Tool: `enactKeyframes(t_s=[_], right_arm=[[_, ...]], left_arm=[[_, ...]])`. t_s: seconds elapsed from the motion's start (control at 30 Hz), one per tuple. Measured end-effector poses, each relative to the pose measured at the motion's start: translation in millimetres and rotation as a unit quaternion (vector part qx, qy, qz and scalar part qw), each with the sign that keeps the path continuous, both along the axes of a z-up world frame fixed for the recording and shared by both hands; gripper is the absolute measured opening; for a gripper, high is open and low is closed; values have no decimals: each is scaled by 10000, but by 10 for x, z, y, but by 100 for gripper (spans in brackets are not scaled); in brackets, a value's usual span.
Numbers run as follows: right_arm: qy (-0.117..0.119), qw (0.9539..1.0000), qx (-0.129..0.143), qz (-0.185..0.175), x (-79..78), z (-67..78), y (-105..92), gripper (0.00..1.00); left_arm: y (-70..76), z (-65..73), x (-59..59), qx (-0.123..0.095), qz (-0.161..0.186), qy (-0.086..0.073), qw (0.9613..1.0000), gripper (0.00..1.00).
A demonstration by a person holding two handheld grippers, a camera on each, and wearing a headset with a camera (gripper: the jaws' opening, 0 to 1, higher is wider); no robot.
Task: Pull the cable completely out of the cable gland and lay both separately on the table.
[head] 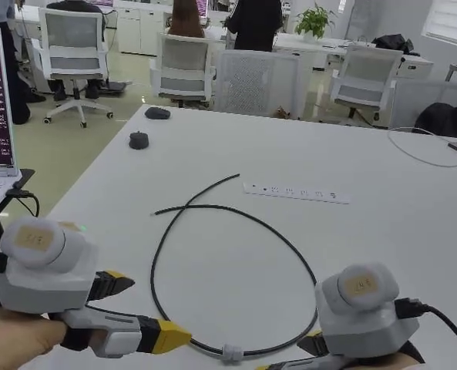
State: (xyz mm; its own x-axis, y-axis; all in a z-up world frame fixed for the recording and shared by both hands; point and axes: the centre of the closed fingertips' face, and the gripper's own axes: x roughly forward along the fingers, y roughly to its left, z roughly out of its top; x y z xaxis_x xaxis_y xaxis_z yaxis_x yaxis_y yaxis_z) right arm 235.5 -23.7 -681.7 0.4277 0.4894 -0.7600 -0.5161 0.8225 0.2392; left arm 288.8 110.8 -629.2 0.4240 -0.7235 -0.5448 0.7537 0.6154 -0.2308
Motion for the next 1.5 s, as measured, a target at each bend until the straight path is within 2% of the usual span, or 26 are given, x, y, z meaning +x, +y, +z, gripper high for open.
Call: enactKeyframes(t_s=[0.1, 0.23, 0.33, 0.37, 0.4, 0.43, 0.5, 0.7, 0.83, 0.97, 1.1, 1.23, 1.3, 1.5], right_arm=[[1, 10000, 67, -49, 4, 15, -2, 69], [-29, 9999, 81, -92, 12, 36, -25, 68], [-29, 9999, 76, -84, 8, 41, -27, 65], [-42, 9999, 88, -83, 9, 48, -24, 64], [-40, 9999, 100, -79, 7, 51, -20, 65], [-31, 9999, 113, -60, -1, 58, -12, 65], [-28, 9999, 97, 1, -9, 63, -7, 65], [-55, 9999, -1, 117, 26, 81, -58, 63], [-45, 9999, 4, 111, 53, 87, -113, 61], [-44, 9997, -61, 228, 60, 89, -146, 58], [-43, 9995, 10, 304, 98, 112, -145, 55], [-145, 9985, -139, 512, 154, 117, -163, 52], [-344, 9965, -254, 715, 211, 128, -176, 50], [-478, 9940, -365, 917, 305, 110, -209, 46]], left_arm=[[-14, 4, -17, -1, -28, -7, 10000, 82], [-8, -8, -36, 120, -80, -60, 9999, 81], [-10, 33, -40, -7, -30, -36, 10000, 80], [-15, 66, -36, -110, 10, -36, 9999, 80], [-36, 125, -33, -338, 106, 13, 9994, 79], [-39, 152, -35, -430, 134, 38, 9990, 79], [-21, 184, -34, -493, 178, 75, 9986, 79], [-21, 308, -46, -516, 181, -39, 9985, 79], [-32, 420, -45, -744, 272, -7, 9969, 78], [-40, 488, -70, -726, 225, -86, 9971, 78], [-17, 456, -103, -591, 167, -54, 9981, 78], [0, 437, -141, -643, 215, -16, 9977, 77], [10, 417, -164, -653, 241, 16, 9976, 77], [61, 372, -217, -703, 336, 124, 9969, 76]])
